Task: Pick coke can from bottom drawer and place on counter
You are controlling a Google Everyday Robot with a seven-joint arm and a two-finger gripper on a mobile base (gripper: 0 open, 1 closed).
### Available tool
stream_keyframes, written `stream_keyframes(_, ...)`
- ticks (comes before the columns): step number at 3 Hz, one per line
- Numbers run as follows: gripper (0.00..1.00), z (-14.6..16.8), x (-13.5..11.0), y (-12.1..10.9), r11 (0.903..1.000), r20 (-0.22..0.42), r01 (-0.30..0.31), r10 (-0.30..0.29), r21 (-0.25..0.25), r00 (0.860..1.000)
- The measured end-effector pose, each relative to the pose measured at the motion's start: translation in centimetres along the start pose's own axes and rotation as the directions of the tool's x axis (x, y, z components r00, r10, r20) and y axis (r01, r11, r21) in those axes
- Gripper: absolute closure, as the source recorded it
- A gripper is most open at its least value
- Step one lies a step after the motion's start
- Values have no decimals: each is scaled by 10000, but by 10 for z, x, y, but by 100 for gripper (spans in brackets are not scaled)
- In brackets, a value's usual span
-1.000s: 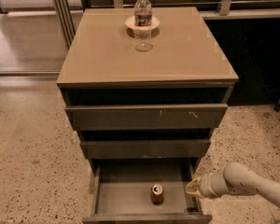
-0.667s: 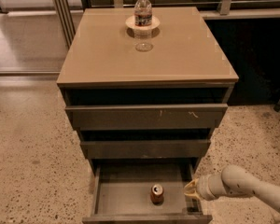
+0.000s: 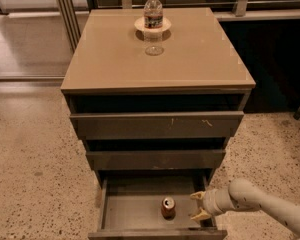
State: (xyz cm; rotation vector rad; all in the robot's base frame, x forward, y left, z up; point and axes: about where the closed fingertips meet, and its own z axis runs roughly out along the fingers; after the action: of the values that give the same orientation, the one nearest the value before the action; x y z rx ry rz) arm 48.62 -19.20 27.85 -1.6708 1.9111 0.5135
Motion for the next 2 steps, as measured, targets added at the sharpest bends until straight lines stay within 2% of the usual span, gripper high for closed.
stream_keyframes(1,2,22,2,-4,9987,255,516,-514,-55,9984)
stream_keyframes(2,4,42,5,-10,9974,591,718,-715,-31,9957)
